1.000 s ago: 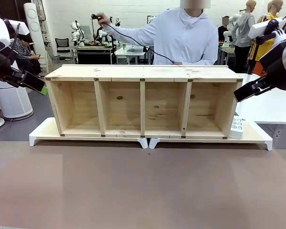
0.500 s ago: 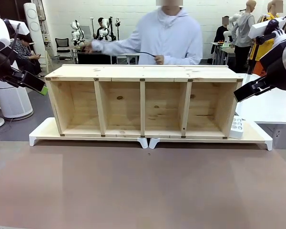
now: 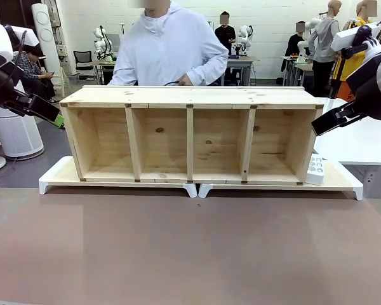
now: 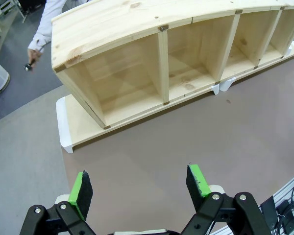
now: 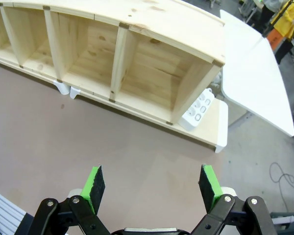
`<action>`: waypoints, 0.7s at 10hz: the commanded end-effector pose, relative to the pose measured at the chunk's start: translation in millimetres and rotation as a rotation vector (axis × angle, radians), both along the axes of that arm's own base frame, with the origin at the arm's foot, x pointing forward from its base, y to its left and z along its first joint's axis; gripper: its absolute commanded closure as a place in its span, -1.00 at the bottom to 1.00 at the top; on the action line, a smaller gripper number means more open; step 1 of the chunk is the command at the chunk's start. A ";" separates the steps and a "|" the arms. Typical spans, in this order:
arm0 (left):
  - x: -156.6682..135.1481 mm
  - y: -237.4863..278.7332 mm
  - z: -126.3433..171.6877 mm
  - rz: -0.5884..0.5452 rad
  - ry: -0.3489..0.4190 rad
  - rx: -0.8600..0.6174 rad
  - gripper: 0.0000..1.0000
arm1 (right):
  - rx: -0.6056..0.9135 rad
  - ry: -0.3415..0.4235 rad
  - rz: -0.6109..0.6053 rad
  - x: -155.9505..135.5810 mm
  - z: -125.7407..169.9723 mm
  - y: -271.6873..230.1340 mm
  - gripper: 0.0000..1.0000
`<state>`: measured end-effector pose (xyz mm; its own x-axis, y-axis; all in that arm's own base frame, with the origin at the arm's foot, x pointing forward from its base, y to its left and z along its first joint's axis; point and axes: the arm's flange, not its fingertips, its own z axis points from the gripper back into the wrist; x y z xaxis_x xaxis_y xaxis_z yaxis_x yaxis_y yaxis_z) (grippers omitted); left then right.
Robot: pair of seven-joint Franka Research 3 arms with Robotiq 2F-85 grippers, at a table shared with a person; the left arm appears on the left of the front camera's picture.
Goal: Perform cable management.
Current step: When the cord part of the Power Cable appears at the lower middle area of the table and stops, grasp the cord part of the Power Cable.
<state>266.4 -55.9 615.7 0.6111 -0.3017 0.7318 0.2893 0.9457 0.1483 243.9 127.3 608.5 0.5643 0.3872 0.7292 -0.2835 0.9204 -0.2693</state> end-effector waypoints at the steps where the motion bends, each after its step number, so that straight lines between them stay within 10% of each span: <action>1: 0.7 -0.8 -0.5 0.002 0.001 0.000 -1.00 | 0.004 -0.008 0.002 0.8 1.0 -0.1 -1.00; 7: 0.7 -0.8 -0.5 0.002 0.001 0.000 -1.00 | 0.004 -0.008 0.002 0.8 1.0 -0.1 -1.00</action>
<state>266.4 -55.9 615.7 0.6111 -0.3017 0.7318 0.2893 0.9457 0.1483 243.9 127.3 608.5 0.5643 0.3872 0.7292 -0.2835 0.9204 -0.2694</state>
